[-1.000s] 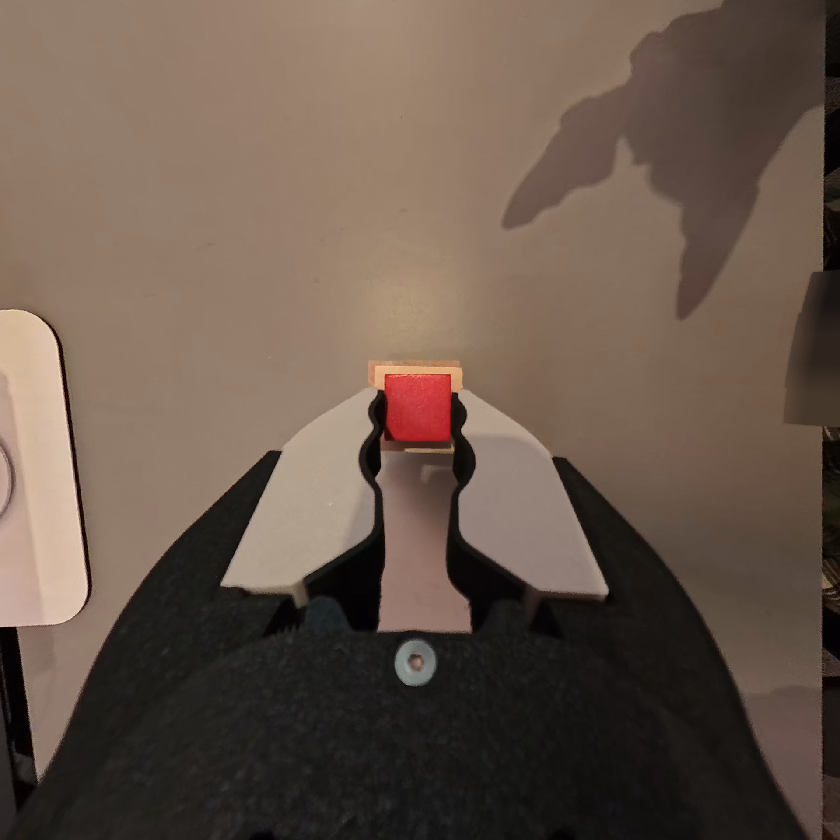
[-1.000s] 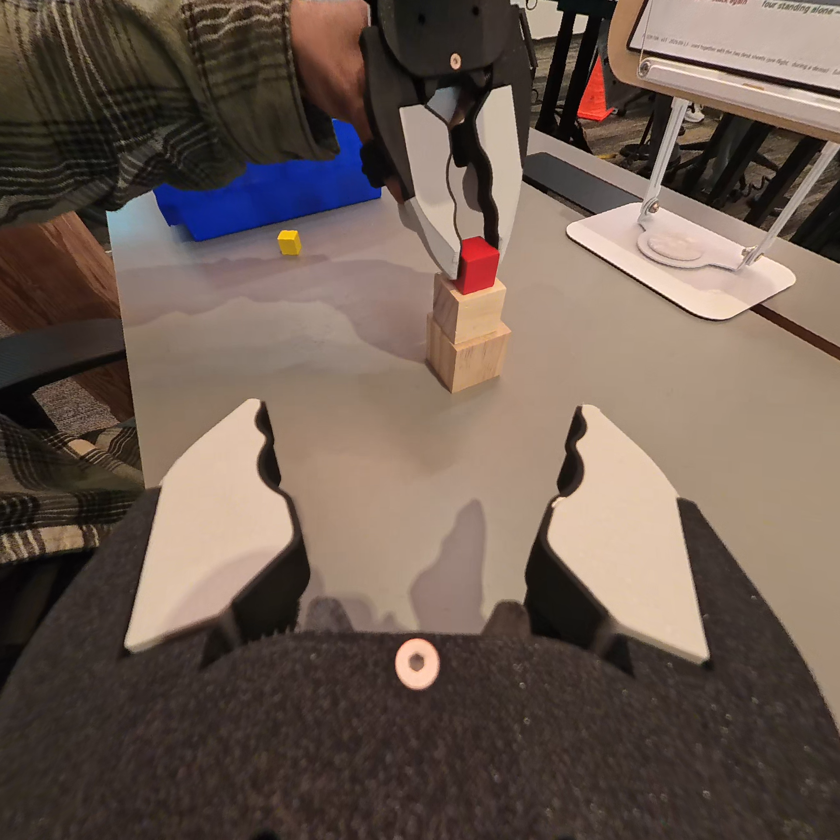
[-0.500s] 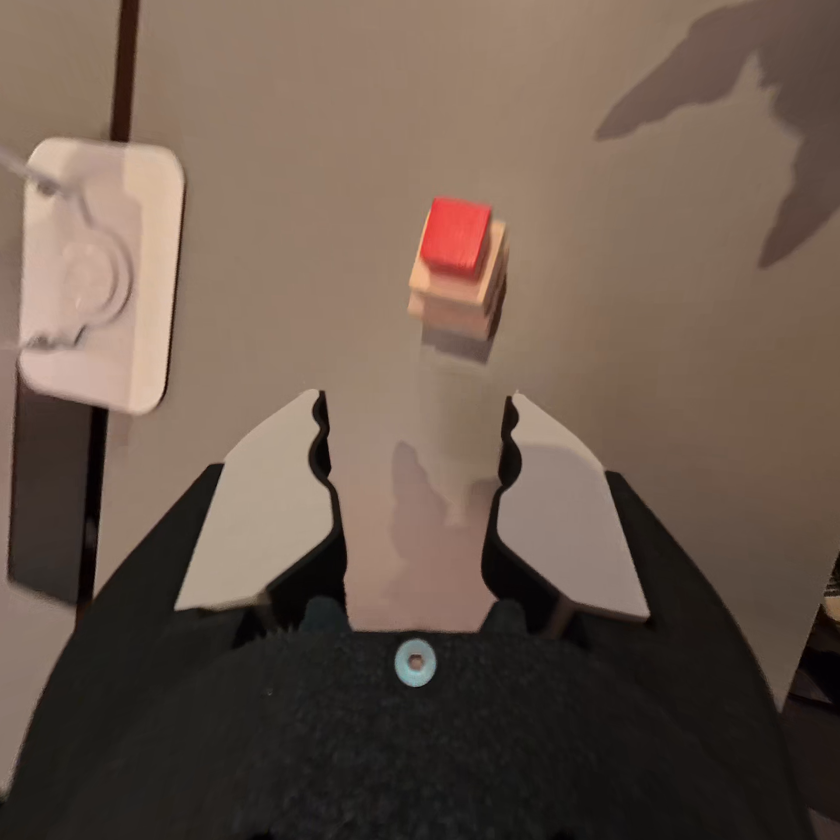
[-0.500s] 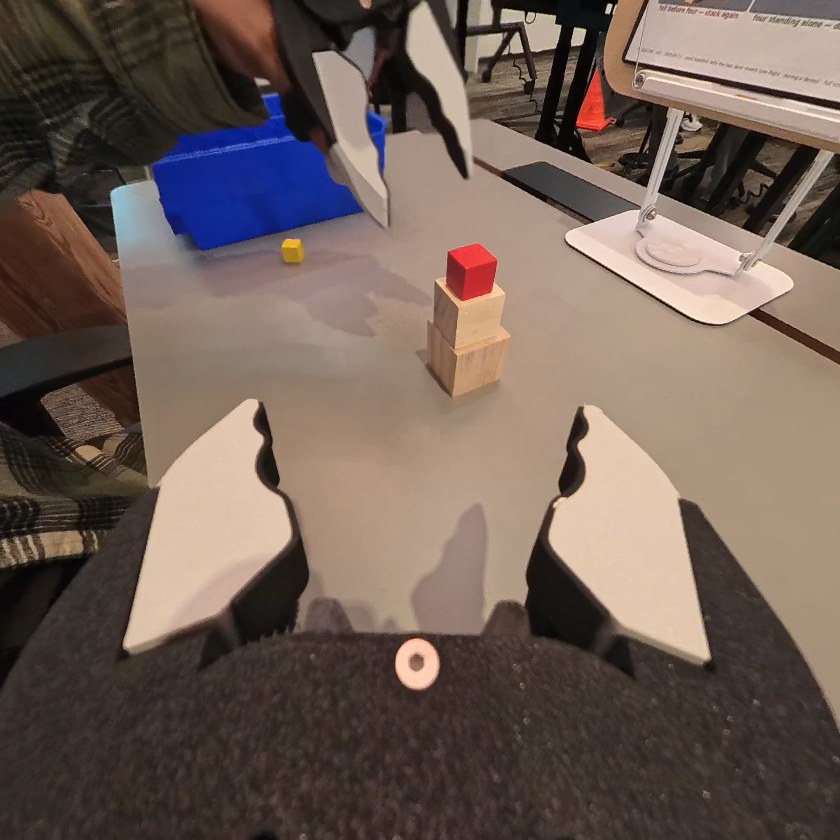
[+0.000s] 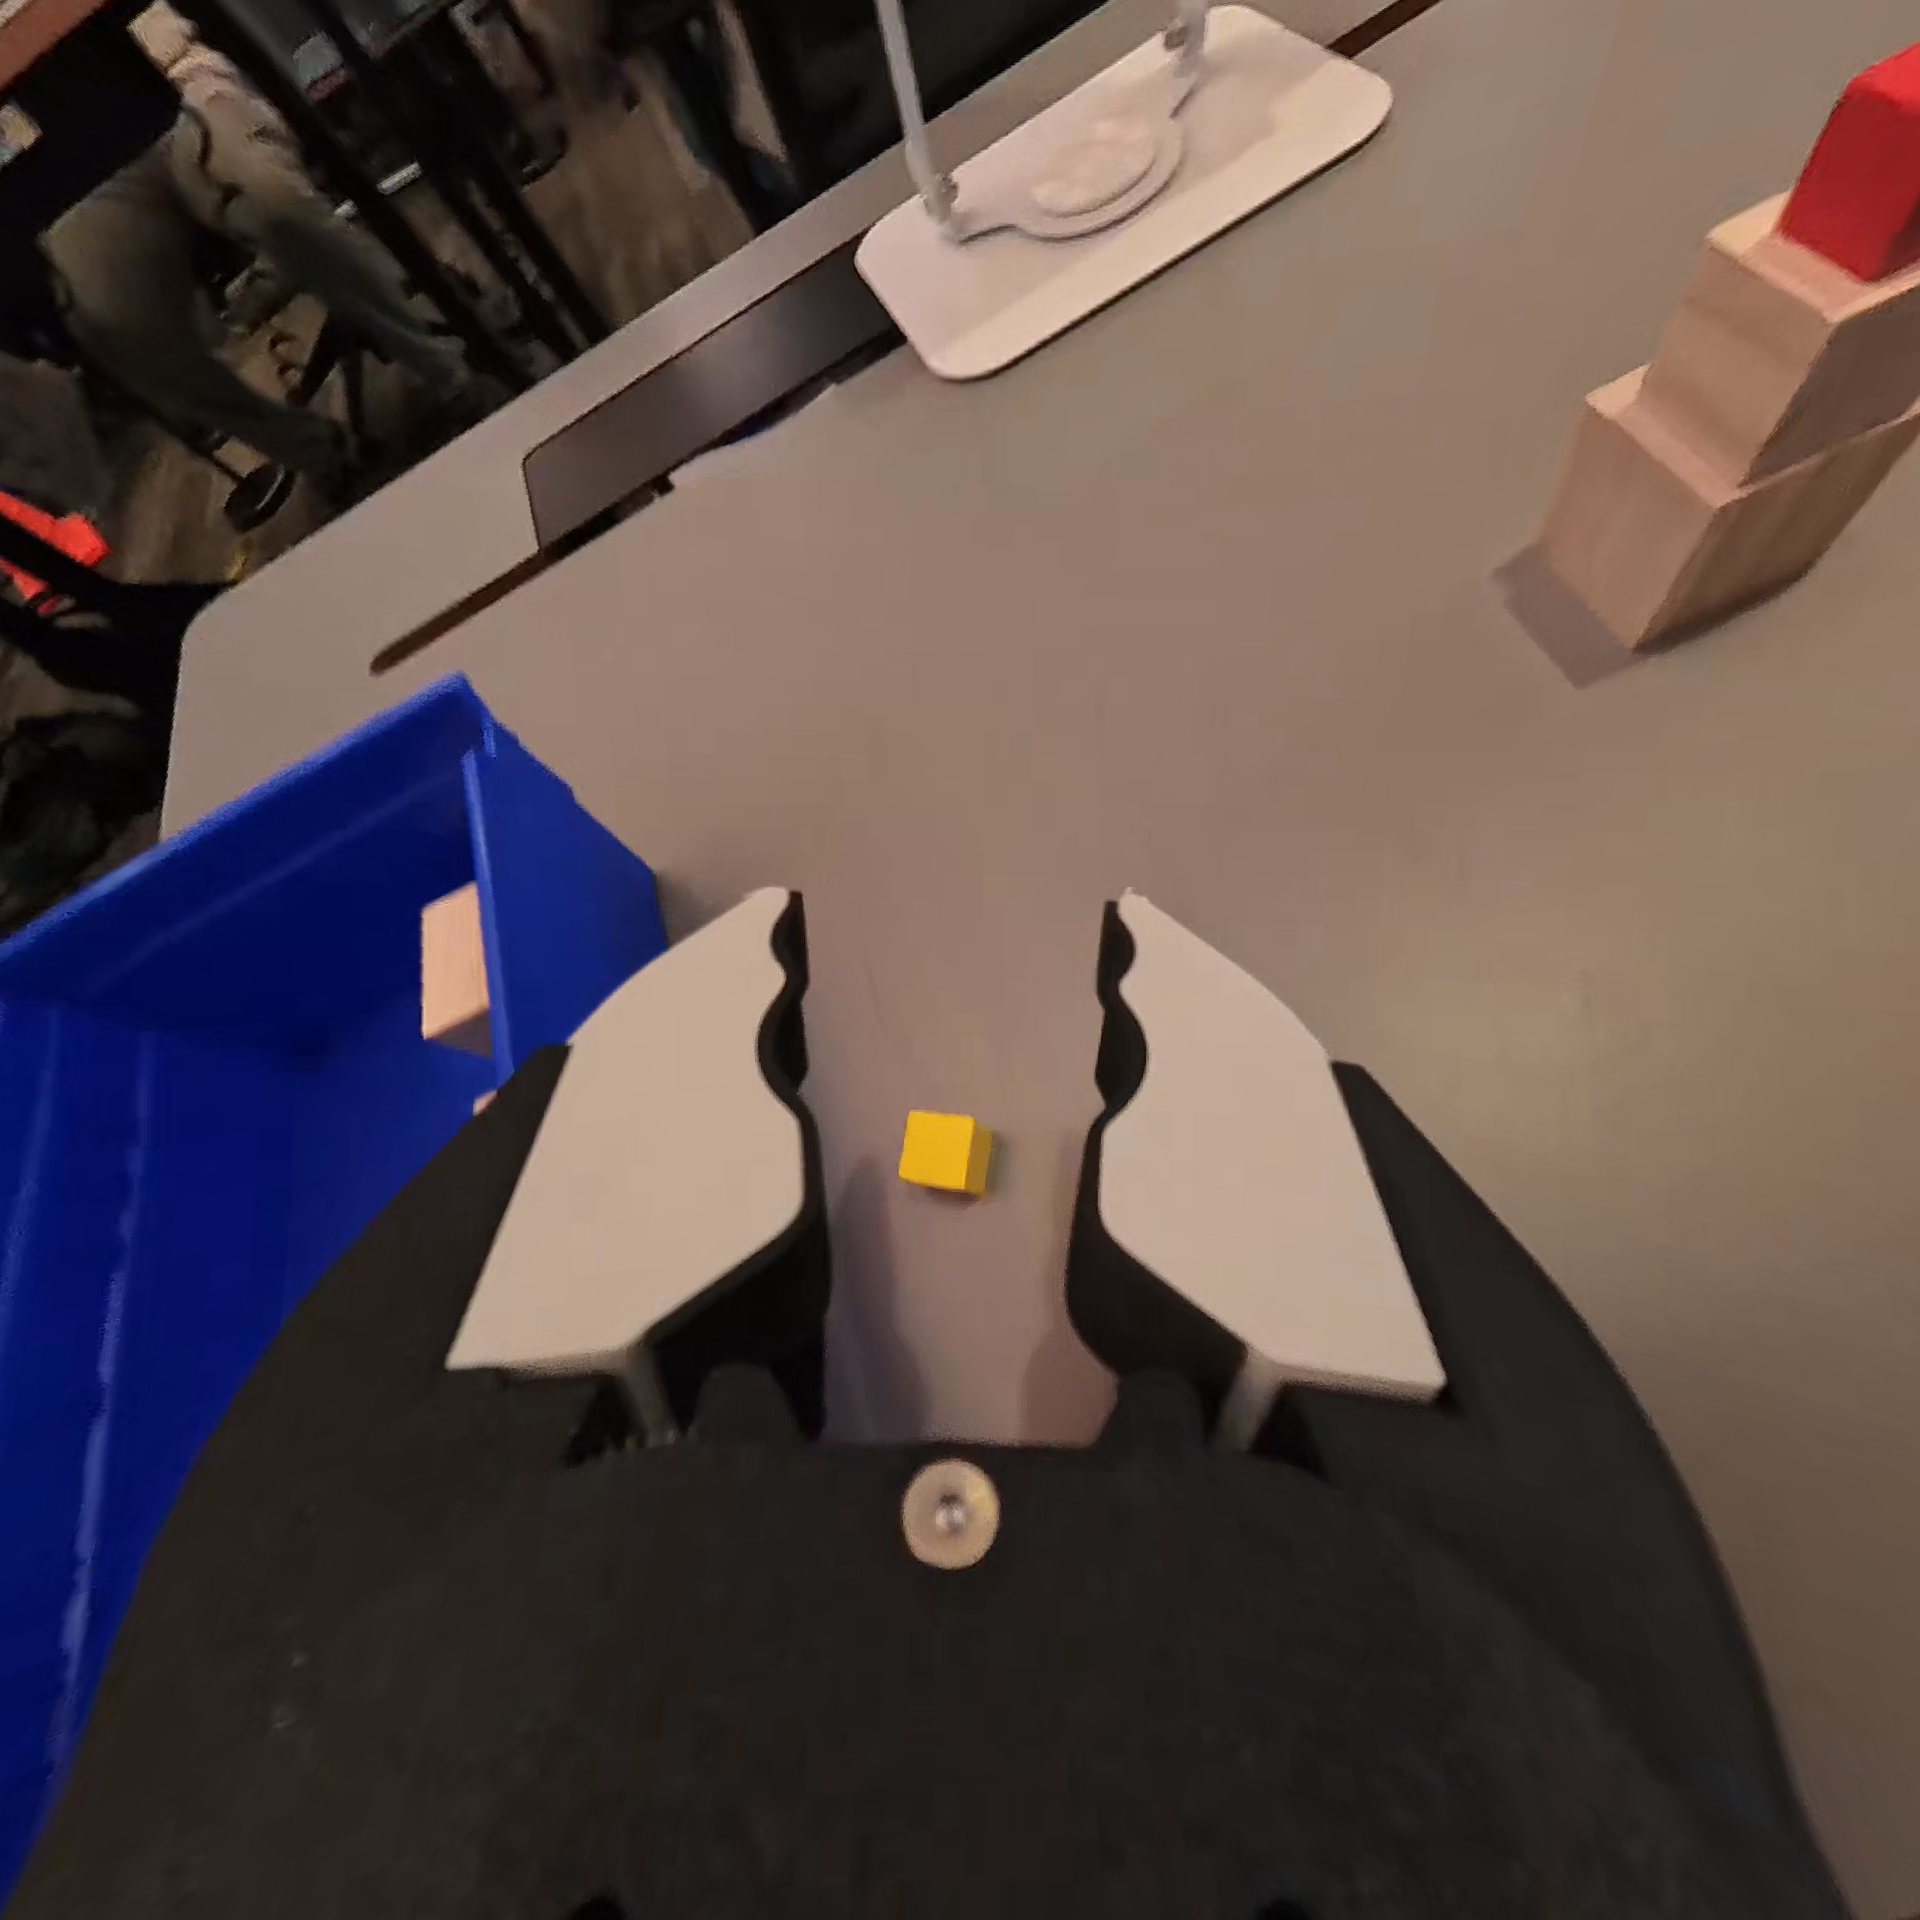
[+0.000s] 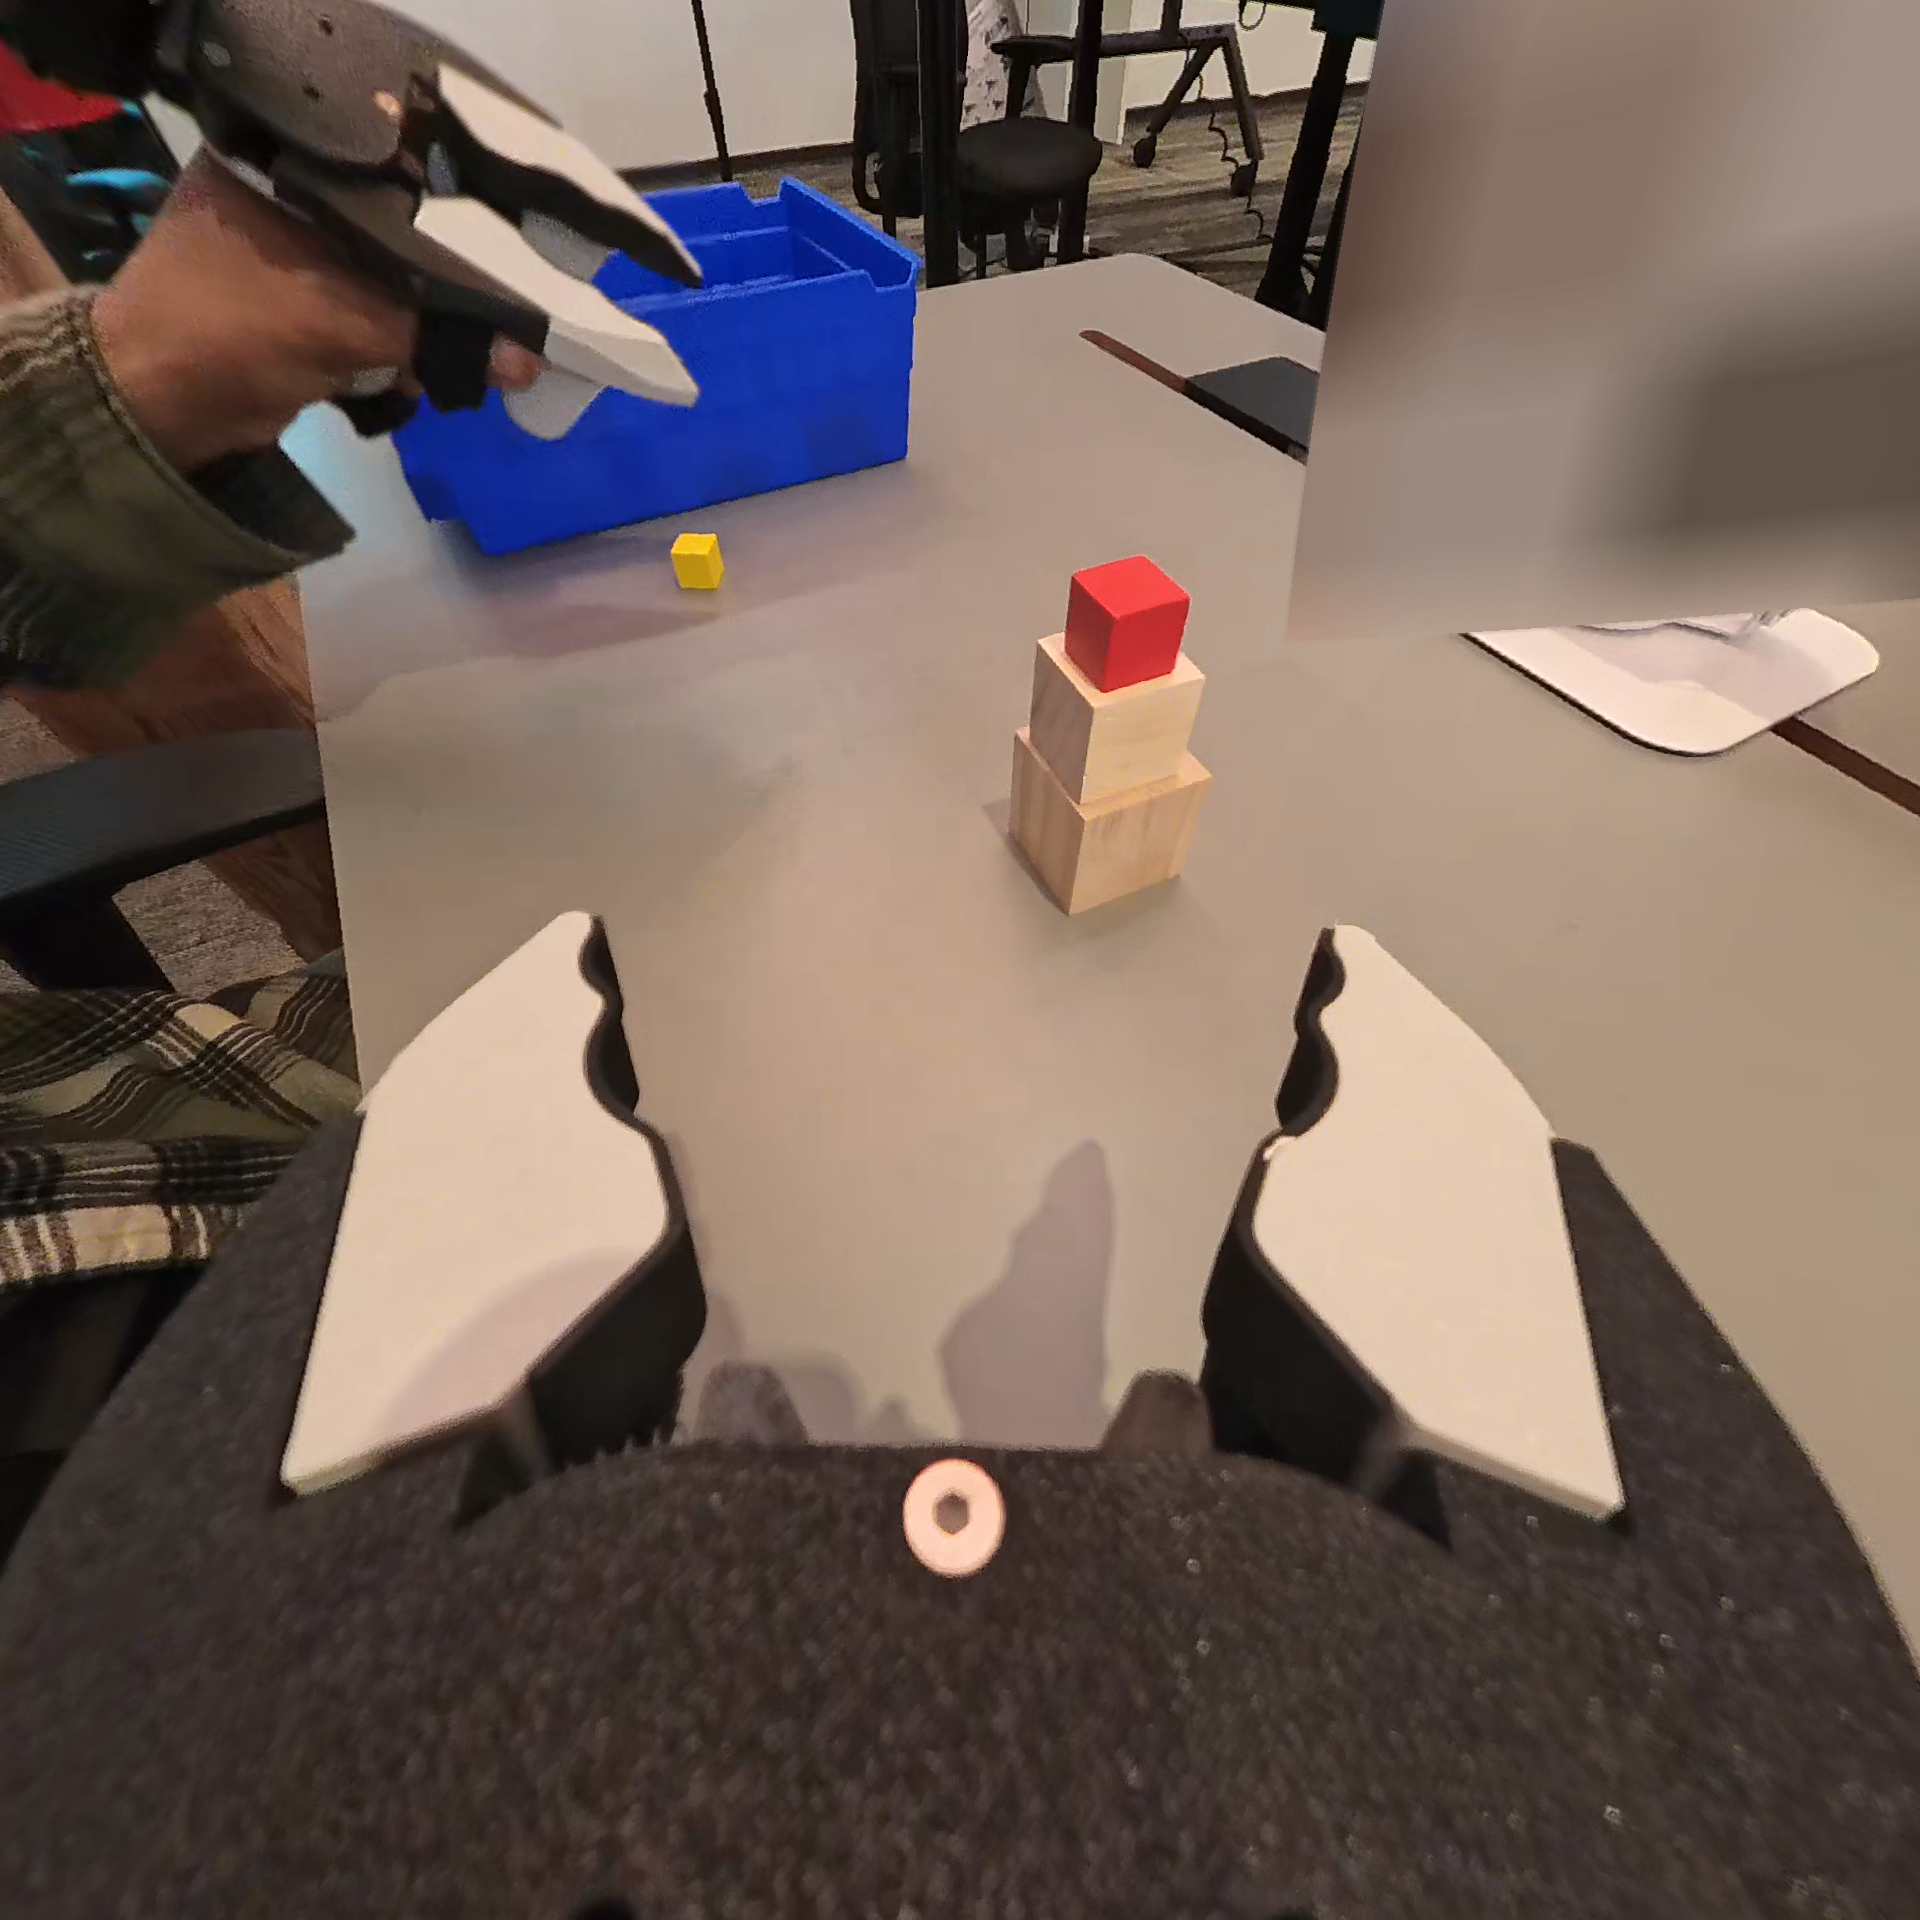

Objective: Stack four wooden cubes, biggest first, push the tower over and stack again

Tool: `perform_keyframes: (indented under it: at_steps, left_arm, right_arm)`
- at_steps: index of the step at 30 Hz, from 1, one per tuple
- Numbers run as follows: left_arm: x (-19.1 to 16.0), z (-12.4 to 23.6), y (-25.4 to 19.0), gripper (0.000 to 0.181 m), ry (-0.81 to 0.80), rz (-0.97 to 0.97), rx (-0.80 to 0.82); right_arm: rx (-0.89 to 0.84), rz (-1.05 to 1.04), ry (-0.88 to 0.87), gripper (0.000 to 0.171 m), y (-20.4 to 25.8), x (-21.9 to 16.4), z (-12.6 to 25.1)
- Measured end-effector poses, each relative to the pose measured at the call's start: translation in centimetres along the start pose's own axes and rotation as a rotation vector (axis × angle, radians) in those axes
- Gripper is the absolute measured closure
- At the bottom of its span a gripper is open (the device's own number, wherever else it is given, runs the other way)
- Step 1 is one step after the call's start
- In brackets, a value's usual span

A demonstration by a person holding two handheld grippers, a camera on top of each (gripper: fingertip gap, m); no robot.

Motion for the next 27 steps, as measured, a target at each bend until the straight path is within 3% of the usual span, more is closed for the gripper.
perform_keyframes:
  at_steps: [1,10,27]
  left_arm:
    - [-0.8,0.1,-0.2,0.130,0.006,0.013,0.023]
    - [-6.1,-1.5,0.0,0.129,0.152,0.091,0.070]
    - [-8.4,-3.8,0.7,0.128,0.333,0.196,-0.001]
  right_arm:
    - [0.002,0.001,0.002,0.050,0.0,0.0,-0.1]
    - [-0.002,-0.013,0.000,0.050,-0.4,-0.3,0.1]
    - [-0.004,-0.017,0.014,0.050,-0.6,-0.6,0.0]
Point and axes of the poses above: each gripper's, where its closed fingertips meet, z back along the fingers, x out of its top, y = z × x across the jaws, the point moved 10 cm from there along z, back along the fingers, and after that the axes turned 13 degrees about -y, right-handed, at the moved point
